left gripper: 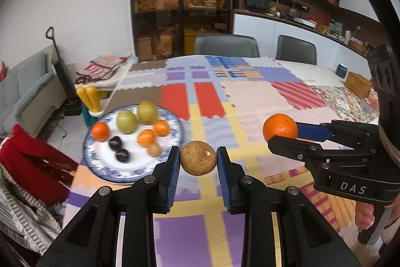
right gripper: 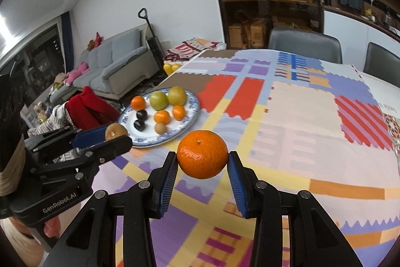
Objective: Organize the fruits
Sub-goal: 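Carry the kiwi and orange over the plate, then lower the kiwi and orange onto the plate and open both tools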
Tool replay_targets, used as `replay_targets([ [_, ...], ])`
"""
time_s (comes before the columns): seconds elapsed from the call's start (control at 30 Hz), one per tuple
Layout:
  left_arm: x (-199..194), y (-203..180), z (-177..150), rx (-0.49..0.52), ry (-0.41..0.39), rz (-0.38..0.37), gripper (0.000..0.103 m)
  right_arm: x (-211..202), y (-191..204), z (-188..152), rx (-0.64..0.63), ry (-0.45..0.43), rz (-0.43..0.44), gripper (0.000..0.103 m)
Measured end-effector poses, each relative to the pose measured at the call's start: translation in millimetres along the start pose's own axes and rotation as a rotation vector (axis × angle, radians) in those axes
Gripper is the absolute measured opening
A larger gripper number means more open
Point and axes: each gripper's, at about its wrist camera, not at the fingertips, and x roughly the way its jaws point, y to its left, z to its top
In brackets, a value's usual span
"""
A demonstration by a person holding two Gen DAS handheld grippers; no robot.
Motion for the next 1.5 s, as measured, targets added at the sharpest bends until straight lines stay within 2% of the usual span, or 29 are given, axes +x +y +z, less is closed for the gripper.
replay_targets([
  [0.27, -7, 37, -4, -0.036, -0.024, 0.075, 0.029, 23, 29, 12, -0.042, 0.018, 0.034, 0.042],
  [0.6, 8, 77, -14, -0.064, 0.004, 0.130, 0.029, 62, 59, 25, -0.099, 0.061, 0.063, 0.042],
  [0.93, 49, 113, -16, -0.059, 0.045, 0.157, 0.029, 113, 68, 33, -0.112, 0.121, 0.071, 0.042],
  [1.2, 93, 137, -10, -0.062, 0.101, 0.158, 0.029, 158, 61, 45, -0.091, 0.163, 0.039, 0.042],
  [1.4, 116, 146, -8, -0.057, 0.132, 0.141, 0.030, 177, 56, 47, -0.080, 0.186, 0.014, 0.042],
  [1.43, 119, 147, -7, -0.059, 0.138, 0.131, 0.030, 178, 56, 46, -0.080, 0.187, 0.011, 0.042],
  [1.5, 122, 148, -8, -0.054, 0.151, 0.142, 0.041, 181, 56, 46, -0.083, 0.189, 0.005, 0.042],
])
